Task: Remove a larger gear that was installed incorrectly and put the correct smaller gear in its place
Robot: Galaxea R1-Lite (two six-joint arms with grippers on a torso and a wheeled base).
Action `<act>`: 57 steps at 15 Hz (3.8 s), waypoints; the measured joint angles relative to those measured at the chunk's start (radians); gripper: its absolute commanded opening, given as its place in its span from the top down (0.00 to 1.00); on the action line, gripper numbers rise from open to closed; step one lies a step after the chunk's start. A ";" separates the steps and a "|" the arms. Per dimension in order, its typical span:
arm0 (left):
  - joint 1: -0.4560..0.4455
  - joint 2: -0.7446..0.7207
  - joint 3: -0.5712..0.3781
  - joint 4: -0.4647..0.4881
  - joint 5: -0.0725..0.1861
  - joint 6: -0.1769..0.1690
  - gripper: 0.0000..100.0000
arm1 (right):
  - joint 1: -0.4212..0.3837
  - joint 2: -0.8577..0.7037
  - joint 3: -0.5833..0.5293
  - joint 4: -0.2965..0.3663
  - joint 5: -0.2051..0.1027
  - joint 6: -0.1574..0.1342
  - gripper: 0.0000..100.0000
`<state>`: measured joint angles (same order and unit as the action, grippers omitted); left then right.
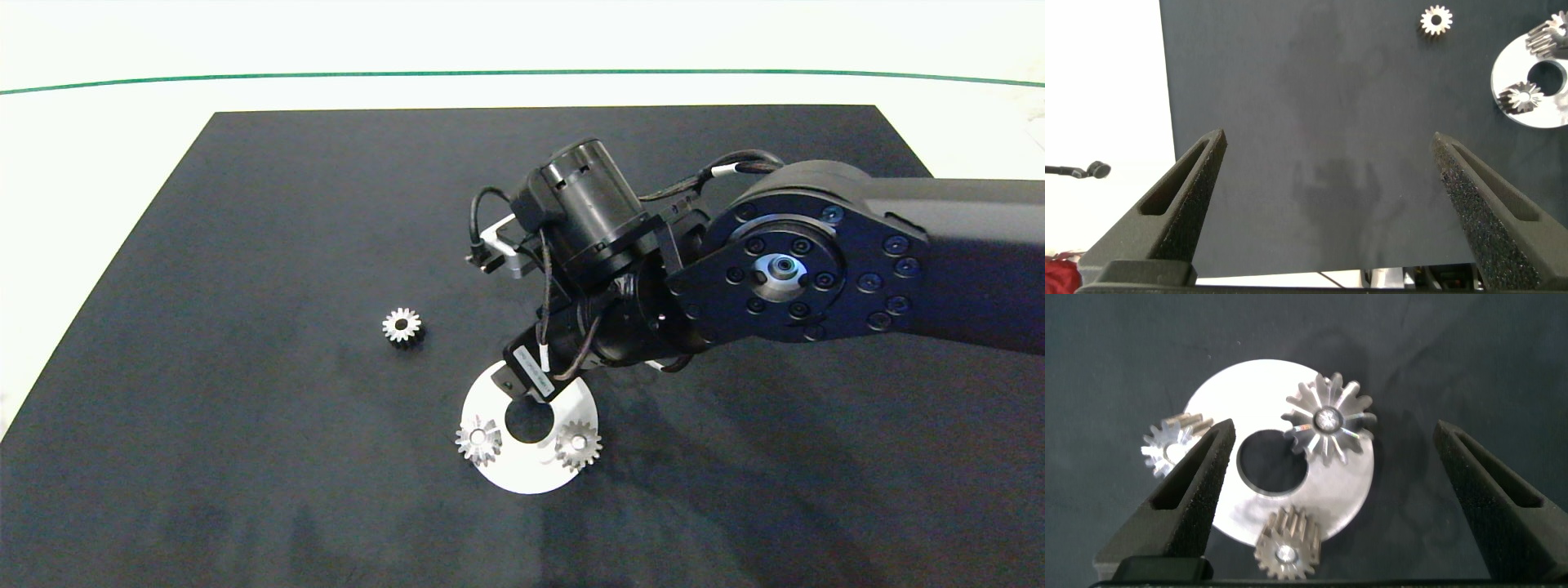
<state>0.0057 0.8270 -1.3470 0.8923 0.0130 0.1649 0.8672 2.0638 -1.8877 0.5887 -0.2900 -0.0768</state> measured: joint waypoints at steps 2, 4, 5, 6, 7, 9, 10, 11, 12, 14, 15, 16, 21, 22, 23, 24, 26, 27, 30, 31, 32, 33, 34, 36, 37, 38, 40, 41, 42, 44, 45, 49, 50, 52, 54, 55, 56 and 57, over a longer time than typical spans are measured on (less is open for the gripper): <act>0.000 0.000 0.000 0.000 0.000 0.000 0.00 | -0.001 0.022 -0.015 -0.004 -0.001 0.000 0.00; 0.000 0.000 0.000 0.000 0.000 0.001 0.00 | -0.003 0.043 -0.027 -0.005 -0.001 0.000 0.00; 0.000 0.000 0.000 0.000 0.000 0.001 0.00 | -0.005 0.050 -0.029 -0.005 -0.003 0.000 0.00; 0.000 0.000 0.000 0.000 0.000 0.001 0.00 | -0.005 0.057 -0.030 -0.005 -0.003 0.000 0.00; 0.000 0.000 0.000 0.000 0.000 0.001 0.00 | -0.010 0.064 -0.030 -0.006 -0.003 0.000 0.00; 0.000 0.000 -0.001 0.000 0.000 0.001 0.00 | -0.019 0.075 -0.031 -0.006 -0.003 0.000 0.00; 0.000 -0.001 -0.001 0.000 0.000 0.001 0.00 | -0.022 0.077 -0.032 -0.006 -0.003 0.000 0.00; 0.000 -0.001 -0.001 0.000 0.000 0.001 0.00 | -0.025 0.079 -0.032 -0.006 -0.003 0.001 0.00; 0.000 -0.001 -0.001 0.000 0.000 0.001 0.00 | -0.027 0.080 -0.032 -0.007 -0.002 0.001 0.00; 0.000 -0.002 -0.001 0.000 0.000 0.001 0.00 | -0.028 0.082 -0.032 -0.009 -0.001 0.001 0.00; 0.000 -0.002 -0.001 0.000 0.000 0.001 0.00 | -0.028 0.083 -0.032 -0.009 -0.001 0.001 0.00; 0.000 -0.002 -0.001 0.000 0.000 0.001 0.00 | -0.028 0.083 -0.031 -0.009 -0.002 0.001 0.02; 0.000 -0.002 -0.001 0.000 0.000 0.001 0.00 | -0.027 0.084 -0.028 -0.008 -0.003 0.001 0.12; 0.000 -0.002 -0.001 0.000 0.000 0.001 0.00 | -0.027 0.084 -0.027 -0.009 -0.003 0.001 0.14; 0.000 -0.002 -0.001 0.000 0.000 0.001 0.00 | -0.026 0.085 -0.026 -0.009 -0.003 0.001 0.17; 0.000 -0.003 -0.001 0.000 0.000 0.001 0.00 | -0.026 0.085 -0.026 -0.009 -0.003 0.001 0.18; 0.000 -0.006 -0.001 0.000 0.000 0.001 0.00 | -0.026 0.087 -0.026 -0.009 -0.002 0.001 0.23; 0.000 -0.007 -0.001 0.000 0.000 0.001 0.00 | -0.025 0.087 -0.026 -0.009 -0.002 0.001 0.24; 0.000 -0.011 -0.001 0.000 0.000 0.004 0.00 | -0.024 0.088 -0.027 -0.016 -0.002 0.001 0.30; 0.000 -0.012 -0.001 0.000 0.000 0.013 0.00 | -0.024 0.088 -0.026 -0.019 -0.001 0.001 0.33; 0.000 -0.013 -0.001 0.000 0.000 0.017 0.00 | -0.023 0.089 -0.025 -0.020 -0.002 0.001 0.35; 0.000 -0.014 -0.001 0.000 0.000 0.017 0.00 | -0.023 0.089 -0.024 -0.020 -0.002 0.001 0.36; 0.000 -0.015 -0.001 0.000 0.000 0.018 0.00 | -0.022 0.089 -0.023 -0.020 -0.002 0.001 0.39; 0.000 -0.016 -0.001 0.000 0.000 0.018 0.00 | -0.021 0.089 -0.021 -0.020 -0.002 0.001 0.42; 0.000 -0.017 -0.001 0.000 0.000 0.018 0.00 | -0.020 0.089 -0.021 -0.020 -0.002 0.001 0.45; 0.000 -0.017 -0.001 0.000 0.000 0.018 0.00 | -0.020 0.089 -0.021 -0.020 -0.002 0.001 0.47; 0.000 -0.017 -0.001 0.000 0.000 0.018 0.00 | -0.020 0.089 -0.013 -0.020 -0.004 0.001 0.51; 0.000 -0.017 -0.001 0.000 0.000 0.019 0.00 | -0.020 0.089 -0.007 -0.021 -0.005 0.001 0.53; 0.000 -0.017 -0.001 0.000 0.000 0.019 0.00 | -0.020 0.089 -0.003 -0.022 -0.006 0.001 0.54; 0.000 -0.017 -0.001 0.000 0.000 0.019 0.00 | -0.020 0.089 -0.001 -0.023 -0.006 0.001 0.59; 0.000 -0.019 -0.001 0.000 0.000 0.019 0.00 | -0.020 0.088 -0.001 -0.022 -0.006 0.001 0.60; 0.000 -0.021 -0.001 0.000 0.000 0.020 0.00 | -0.019 0.084 0.000 -0.018 -0.006 0.001 0.60; 0.000 -0.022 -0.001 0.000 0.000 0.020 0.00 | -0.017 0.081 0.000 -0.016 -0.006 0.001 0.60; 0.000 -0.022 -0.001 0.000 0.000 0.020 0.00 | -0.007 0.071 0.000 -0.015 -0.007 0.002 0.60; 0.000 -0.022 -0.001 0.000 0.000 0.019 0.00 | 0.006 0.058 0.000 -0.016 -0.007 0.002 0.60; 0.000 -0.023 -0.001 0.000 0.000 0.020 0.00 | 0.010 0.052 0.001 -0.015 -0.006 0.002 0.60; 0.000 -0.023 -0.001 0.000 0.000 0.019 0.00 | 0.013 0.046 0.001 -0.015 -0.007 0.002 0.60; 0.000 -0.023 -0.001 0.000 0.000 0.020 0.00 | 0.016 0.037 0.004 -0.015 -0.006 0.002 0.60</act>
<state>0.0062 0.8038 -1.3485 0.8923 0.0134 0.1847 0.8828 2.1009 -1.8838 0.5734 -0.2962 -0.0745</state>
